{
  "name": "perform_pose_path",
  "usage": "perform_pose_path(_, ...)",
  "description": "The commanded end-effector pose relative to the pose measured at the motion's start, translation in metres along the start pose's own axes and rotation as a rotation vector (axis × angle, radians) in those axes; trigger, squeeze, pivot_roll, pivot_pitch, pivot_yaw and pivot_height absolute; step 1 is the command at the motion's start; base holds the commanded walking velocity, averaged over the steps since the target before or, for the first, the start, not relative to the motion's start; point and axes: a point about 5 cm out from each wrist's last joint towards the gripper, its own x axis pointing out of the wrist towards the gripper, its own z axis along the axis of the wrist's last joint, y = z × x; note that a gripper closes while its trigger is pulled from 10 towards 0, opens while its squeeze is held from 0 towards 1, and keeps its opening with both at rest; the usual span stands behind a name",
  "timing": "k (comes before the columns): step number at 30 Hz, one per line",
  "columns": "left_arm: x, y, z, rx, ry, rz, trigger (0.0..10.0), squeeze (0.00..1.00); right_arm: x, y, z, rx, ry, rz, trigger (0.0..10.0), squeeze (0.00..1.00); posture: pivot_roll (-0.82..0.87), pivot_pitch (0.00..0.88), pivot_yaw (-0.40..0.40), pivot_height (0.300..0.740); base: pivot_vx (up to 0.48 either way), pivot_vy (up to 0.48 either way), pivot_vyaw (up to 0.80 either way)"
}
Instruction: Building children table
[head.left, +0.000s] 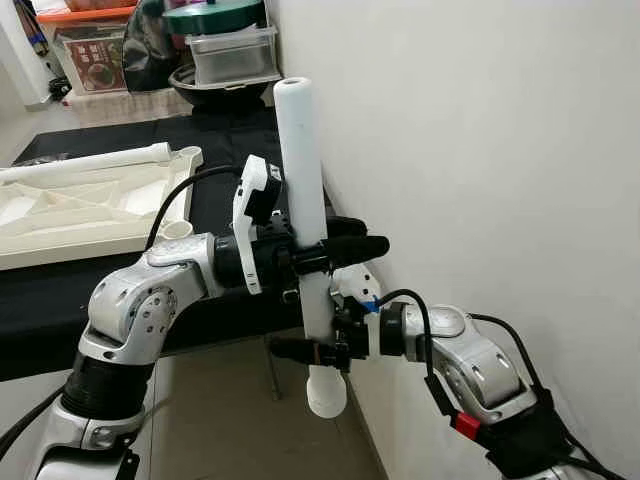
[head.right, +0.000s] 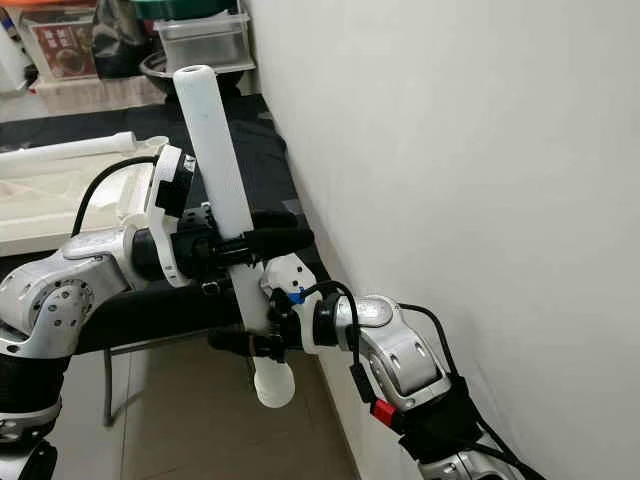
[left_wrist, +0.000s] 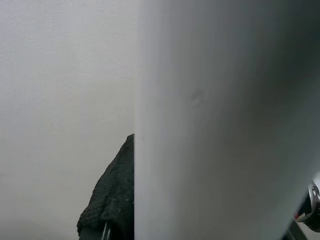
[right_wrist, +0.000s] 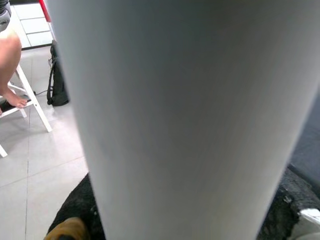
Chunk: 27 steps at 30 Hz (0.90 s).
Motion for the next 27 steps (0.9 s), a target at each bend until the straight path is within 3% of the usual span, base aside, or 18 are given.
perform_pose_path(1,0.041,-0.035,0.024,0.062,-0.108,-0.336,0.0,0.00,0.031,0.020,-0.012,0.039,0.091,0.095,10.0,0.00,-0.04,0.017,0.018,0.740,0.000,0.000,0.00)
perform_pose_path(2,0.041,-0.035,0.024,0.062,-0.108,-0.336,0.0,0.00,0.031,0.020,-0.012,0.039,0.091,0.095,10.0,0.00,-0.04,0.017,0.018,0.740,0.000,0.000,0.00)
perform_pose_path(3,0.042,-0.036,0.024,0.063,-0.107,-0.342,0.0,0.00,0.032,0.021,-0.012,0.065,0.096,0.106,0.0,0.00,-0.04,0.019,0.019,0.740,0.000,0.000,0.00)
perform_pose_path(14,0.046,-0.036,0.023,0.064,-0.109,-0.354,0.0,0.00,0.036,0.023,-0.017,0.167,0.125,0.094,0.0,0.00,-0.04,0.018,0.023,0.740,0.000,0.000,0.00)
perform_pose_path(24,0.049,-0.033,0.028,0.082,-0.131,-0.340,0.0,0.00,0.038,0.017,-0.009,0.158,0.065,0.046,0.0,0.00,-0.04,0.014,0.027,0.740,0.000,0.000,0.00)
perform_pose_path(25,0.048,-0.030,0.032,0.068,-0.162,-0.314,10.0,1.00,0.039,0.016,-0.008,0.157,0.054,0.035,0.0,0.00,-0.04,0.011,0.030,0.740,0.000,0.000,0.00)
perform_pose_path(27,0.048,-0.027,0.035,0.054,-0.179,-0.303,10.0,1.00,0.039,0.016,-0.007,0.157,0.050,0.031,0.0,0.00,-0.04,0.010,0.031,0.740,0.000,0.000,0.00)
